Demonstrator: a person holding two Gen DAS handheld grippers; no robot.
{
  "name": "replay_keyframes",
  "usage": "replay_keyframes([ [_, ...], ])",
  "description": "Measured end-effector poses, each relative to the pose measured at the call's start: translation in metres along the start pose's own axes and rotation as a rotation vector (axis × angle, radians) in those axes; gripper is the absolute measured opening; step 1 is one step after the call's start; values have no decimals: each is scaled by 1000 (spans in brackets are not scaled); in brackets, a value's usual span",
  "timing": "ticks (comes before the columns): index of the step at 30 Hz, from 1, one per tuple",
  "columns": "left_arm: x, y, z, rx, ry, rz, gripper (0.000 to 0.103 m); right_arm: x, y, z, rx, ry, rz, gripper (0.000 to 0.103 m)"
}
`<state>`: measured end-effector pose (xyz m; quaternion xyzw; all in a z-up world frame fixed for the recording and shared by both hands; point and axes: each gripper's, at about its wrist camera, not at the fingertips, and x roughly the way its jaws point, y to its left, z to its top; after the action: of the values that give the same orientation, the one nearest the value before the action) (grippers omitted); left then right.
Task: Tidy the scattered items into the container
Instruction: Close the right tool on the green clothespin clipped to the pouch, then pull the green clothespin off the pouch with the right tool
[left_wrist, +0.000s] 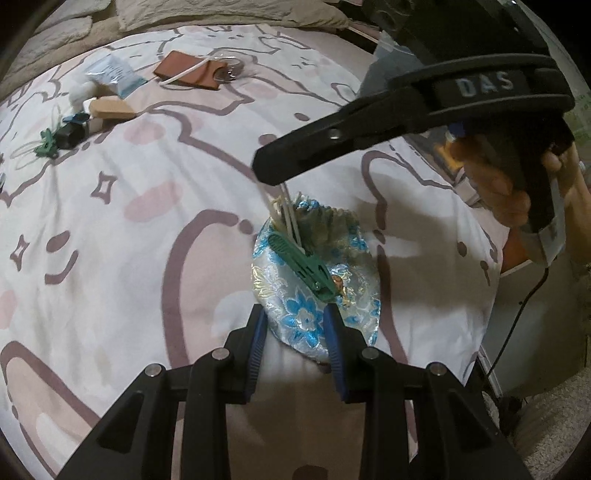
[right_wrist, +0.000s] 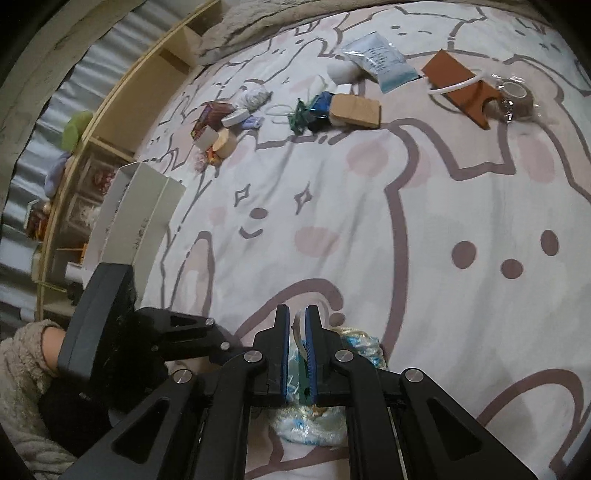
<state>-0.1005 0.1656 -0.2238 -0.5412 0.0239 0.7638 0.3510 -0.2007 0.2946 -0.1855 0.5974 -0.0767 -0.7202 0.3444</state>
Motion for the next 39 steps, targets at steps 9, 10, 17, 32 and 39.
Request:
replay_keyframes([
  [9,3,1,1,-26,-2,-8,32,7,9,-5,-47,69,-63,92],
  [10,2,2,1,-28,-10,-9,32,9,9,-6,-50,72,-76,91],
  [17,-1,2,2,-32,-19,-16,32,17,-4,-7,-35,63,-95,5],
  [32,3,9,5,-51,-2,88,32,-48,-2,15,-80,-141,-115,5],
  [39,-2,22,2,-51,-13,144,32,-44,-10,17,-102,-120,-193,5],
])
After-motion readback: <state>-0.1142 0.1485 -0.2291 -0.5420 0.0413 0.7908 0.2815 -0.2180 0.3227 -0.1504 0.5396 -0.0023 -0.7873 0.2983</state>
